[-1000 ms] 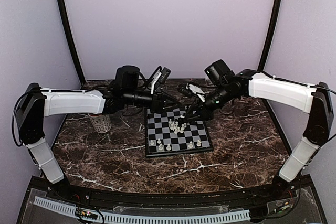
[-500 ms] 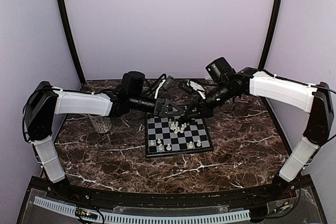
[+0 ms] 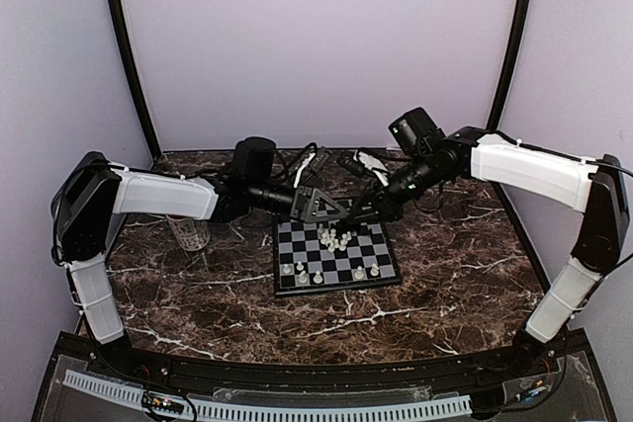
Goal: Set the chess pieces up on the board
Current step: Pass from the right arm to the left
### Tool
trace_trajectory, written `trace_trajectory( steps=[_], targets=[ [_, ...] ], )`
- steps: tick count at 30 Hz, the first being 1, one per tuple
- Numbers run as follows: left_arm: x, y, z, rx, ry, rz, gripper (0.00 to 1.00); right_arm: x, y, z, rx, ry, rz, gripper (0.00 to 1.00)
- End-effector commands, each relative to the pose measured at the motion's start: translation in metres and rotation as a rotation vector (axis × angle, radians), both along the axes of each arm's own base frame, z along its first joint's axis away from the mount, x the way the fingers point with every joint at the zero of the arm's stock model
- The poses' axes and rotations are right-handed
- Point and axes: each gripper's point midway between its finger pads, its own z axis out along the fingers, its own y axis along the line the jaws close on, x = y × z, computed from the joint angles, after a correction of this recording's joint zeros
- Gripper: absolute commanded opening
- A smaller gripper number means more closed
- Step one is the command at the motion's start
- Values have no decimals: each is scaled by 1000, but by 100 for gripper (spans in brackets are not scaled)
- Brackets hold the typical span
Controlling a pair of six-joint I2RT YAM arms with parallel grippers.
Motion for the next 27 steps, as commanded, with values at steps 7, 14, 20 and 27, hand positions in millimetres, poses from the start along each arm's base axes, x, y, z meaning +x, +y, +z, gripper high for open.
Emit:
trace_trajectory(
  steps=[7,14,20,27],
  targets=[
    [-7,-5,29,-84,-76,-62,10,1,-1,14,35,-47,5,15],
    [1,-8,29,-55,-113,-38,9,-10,-14,7,-10,-48,33,29],
    [27,-11,13,72,-153,69,9,-22,-45,-2,-65,-56,25,41],
    [32,-20,-8,242,-263,89,8,-19,-100,-23,-103,-21,-81,45]
  ],
)
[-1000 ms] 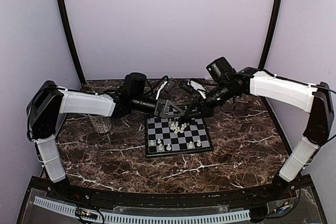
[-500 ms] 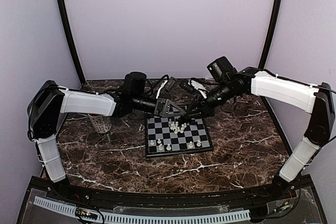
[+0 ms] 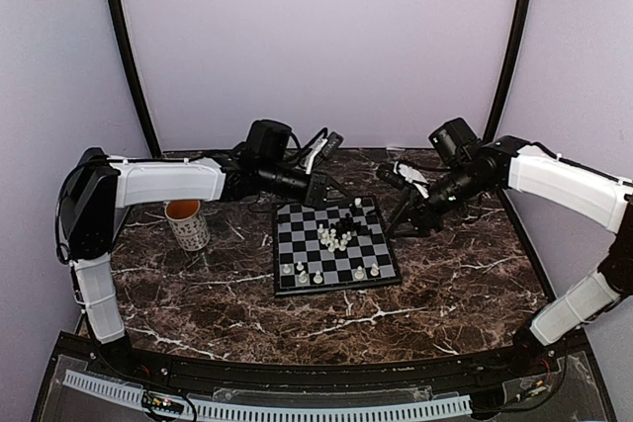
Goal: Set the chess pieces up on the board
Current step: Pass from the right arm to the left, then place the pawn at h2.
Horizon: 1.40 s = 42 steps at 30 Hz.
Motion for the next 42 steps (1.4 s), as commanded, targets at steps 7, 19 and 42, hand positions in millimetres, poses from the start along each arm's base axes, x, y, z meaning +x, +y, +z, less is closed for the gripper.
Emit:
trace_trajectory(
  steps=[7,19,42],
  targets=[
    [-4,-27,-42,365,-239,-19,8,53,-100,-65,-109,-39,-404,45],
    [-19,-76,-92,617,-443,-103,8,77,-139,-93,-150,-31,-567,45],
    [-16,-76,-155,810,-387,-142,9,71,-132,-105,-140,28,-517,45]
  ],
)
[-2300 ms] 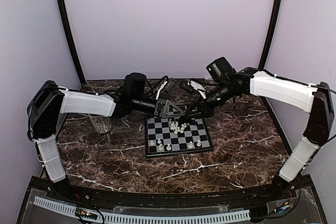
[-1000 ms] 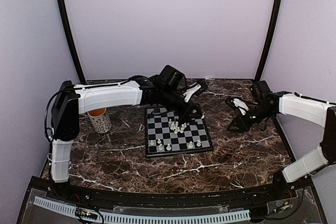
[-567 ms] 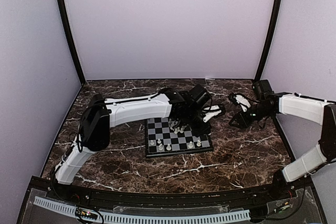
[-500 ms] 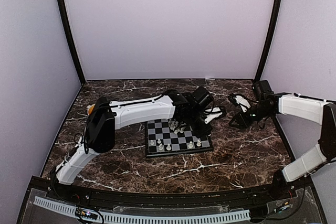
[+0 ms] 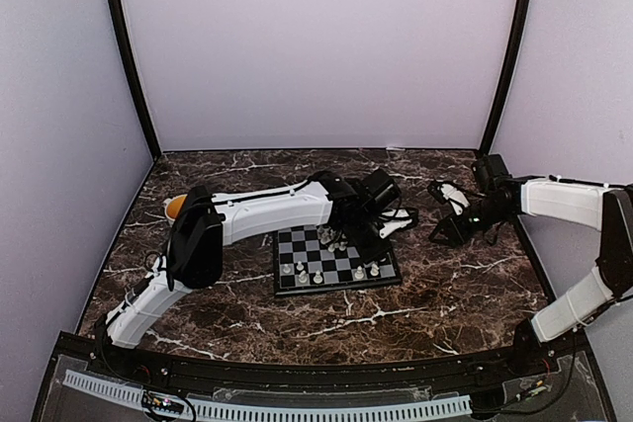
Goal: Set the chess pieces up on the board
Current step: Place the pawn at h2, then pick up the pawn from the chessboard.
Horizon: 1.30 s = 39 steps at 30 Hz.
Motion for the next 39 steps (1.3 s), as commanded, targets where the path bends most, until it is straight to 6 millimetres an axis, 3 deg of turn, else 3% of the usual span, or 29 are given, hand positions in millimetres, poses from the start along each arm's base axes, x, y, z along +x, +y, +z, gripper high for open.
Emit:
trace_trajectory(
  steps=[1,6,12,17,21,28,31,33,36,39],
  targets=[
    [-7,7,5,26,18,-22,9,2,3,1,18,-6,13,45],
    [-11,5,8,10,43,-31,12,2,3,0,18,-5,12,45],
    [-6,2,11,-1,23,-15,27,1,3,-2,17,4,14,46],
    [-4,-2,18,-26,15,-2,32,1,3,-1,20,2,16,46],
    [3,-5,37,-61,-24,17,33,1,3,-1,20,2,16,46],
    [22,-11,95,-197,-94,67,34,1,3,0,20,2,16,46],
    [32,-3,123,-249,-99,103,36,1,3,0,20,-1,18,46],
    [42,11,130,-239,-100,148,36,1,3,0,18,-1,18,46],
    [63,40,129,-191,-95,231,33,1,3,0,19,-2,20,46],
    [75,69,114,-105,-87,300,27,1,3,-1,20,0,21,46]
  ],
)
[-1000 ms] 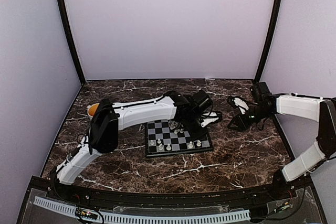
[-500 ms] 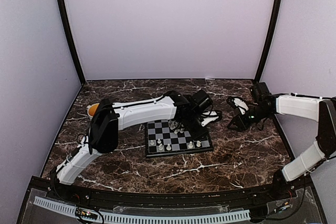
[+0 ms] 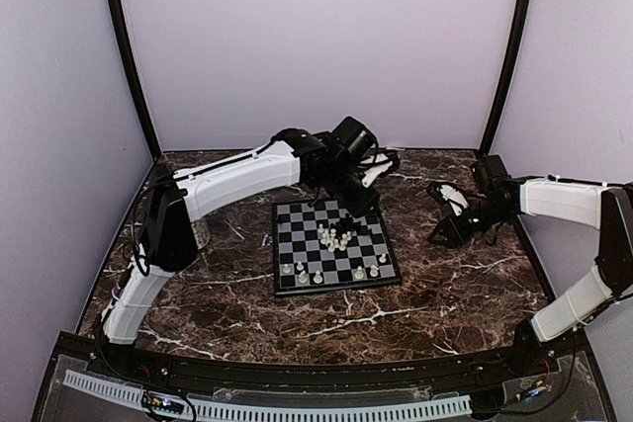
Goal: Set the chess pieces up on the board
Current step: Pick up the pawn from the chessboard.
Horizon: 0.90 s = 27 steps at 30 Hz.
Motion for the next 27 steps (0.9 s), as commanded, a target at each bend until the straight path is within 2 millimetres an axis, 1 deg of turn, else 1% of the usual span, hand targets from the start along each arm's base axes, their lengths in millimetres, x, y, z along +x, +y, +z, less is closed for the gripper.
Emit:
trace_trajectory(
  steps=[1,2,4,8,10,13,14,18,22,27],
  targets=[
    [25,54,19,80,-13,150,26,3,1,2,10,-14,10,46],
    [26,61,14,107,-7,163,26,3,1,2,10,-13,12,46],
    [35,80,3,165,-5,220,24,3,1,2,9,-16,12,46],
    [43,104,-11,194,56,308,21,3,1,1,9,-13,12,46],
    [44,109,-17,190,90,330,21,2,1,1,10,-8,13,46],
    [47,117,-24,196,114,363,27,3,1,0,8,-5,12,46],
    [50,121,-27,199,121,374,27,3,1,0,8,-7,12,46],
    [51,126,-37,185,168,382,29,2,1,-1,5,-6,10,46],
    [47,124,-46,183,200,369,33,2,1,-1,5,-3,11,46],
    [41,118,-56,171,247,347,34,2,1,-2,4,0,12,46]
  ],
)
